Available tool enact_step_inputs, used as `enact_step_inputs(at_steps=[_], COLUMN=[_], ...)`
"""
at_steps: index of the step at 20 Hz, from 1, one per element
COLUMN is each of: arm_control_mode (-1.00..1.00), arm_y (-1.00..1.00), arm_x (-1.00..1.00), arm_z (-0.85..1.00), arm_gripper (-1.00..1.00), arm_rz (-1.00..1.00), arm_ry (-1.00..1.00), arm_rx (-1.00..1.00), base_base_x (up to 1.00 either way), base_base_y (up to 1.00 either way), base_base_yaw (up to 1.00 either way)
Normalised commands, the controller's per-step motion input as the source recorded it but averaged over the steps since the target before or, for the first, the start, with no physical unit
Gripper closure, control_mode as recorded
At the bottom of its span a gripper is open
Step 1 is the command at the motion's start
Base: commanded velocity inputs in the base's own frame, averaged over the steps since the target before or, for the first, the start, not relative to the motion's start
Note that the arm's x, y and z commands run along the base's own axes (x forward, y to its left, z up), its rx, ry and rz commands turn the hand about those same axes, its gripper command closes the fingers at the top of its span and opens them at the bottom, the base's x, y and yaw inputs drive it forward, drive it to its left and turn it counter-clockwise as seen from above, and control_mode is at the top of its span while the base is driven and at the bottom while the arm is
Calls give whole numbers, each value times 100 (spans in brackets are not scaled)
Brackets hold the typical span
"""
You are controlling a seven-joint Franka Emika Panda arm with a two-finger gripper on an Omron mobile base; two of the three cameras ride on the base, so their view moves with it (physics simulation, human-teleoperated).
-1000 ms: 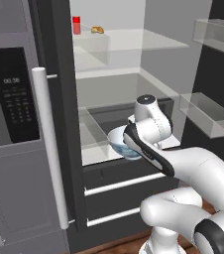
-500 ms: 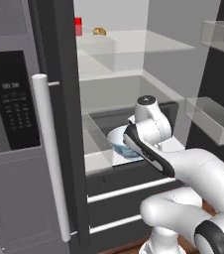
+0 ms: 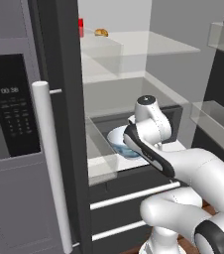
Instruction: Pick the chicken drumstick and avocado from their plates and place them in the bowl. Then put the bowl in the fridge.
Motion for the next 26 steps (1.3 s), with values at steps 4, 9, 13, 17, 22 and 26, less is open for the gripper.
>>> enact_step_inputs(at_steps=[4, 9, 13, 17, 22, 26], arm_control_mode=[100, 100, 100, 100, 100, -100], arm_y=[0, 0, 0, 0, 0, 0], arm_x=[0, 0, 0, 0, 0, 0], arm_z=[0, 0, 0, 0, 0, 0], arm_gripper=[100, 100, 100, 100, 100, 100], arm_rz=[0, 0, 0, 0, 0, 0], arm_ry=[0, 0, 0, 0, 0, 0], arm_rx=[0, 0, 0, 0, 0, 0], base_base_x=[41, 20, 0, 0, 0, 0], base_base_y=[0, 0, 0, 0, 0, 0], base_base_yaw=[0, 1, 0, 0, 0, 0])
